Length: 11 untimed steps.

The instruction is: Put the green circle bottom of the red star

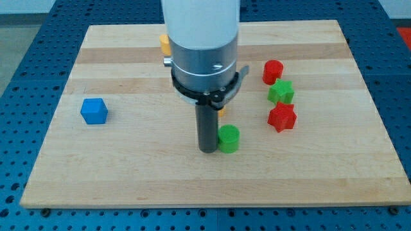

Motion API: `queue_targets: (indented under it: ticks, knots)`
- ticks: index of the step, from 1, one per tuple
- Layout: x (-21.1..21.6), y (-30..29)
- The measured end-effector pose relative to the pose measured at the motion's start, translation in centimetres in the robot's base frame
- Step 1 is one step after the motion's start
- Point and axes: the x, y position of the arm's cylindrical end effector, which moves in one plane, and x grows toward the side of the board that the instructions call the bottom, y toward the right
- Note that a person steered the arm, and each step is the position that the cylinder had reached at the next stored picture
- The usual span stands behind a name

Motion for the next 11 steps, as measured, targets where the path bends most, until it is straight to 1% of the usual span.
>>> queue_targets:
  ticks: [1, 2, 3, 4, 5, 6, 7, 8, 9, 10, 11]
  knots:
    - [0.0, 1.4]
    - [0.0, 4.9]
    - [0.1, 6.7]
    - [0.2, 5.7]
    - [0.2, 2.8]
    - [-1.5, 2.4]
    - [-2.2, 5.2]
    - [-2.2, 6.1]
    - [-2.2, 6.2]
    - [-1.0, 6.2]
    - [-2.5, 6.2]
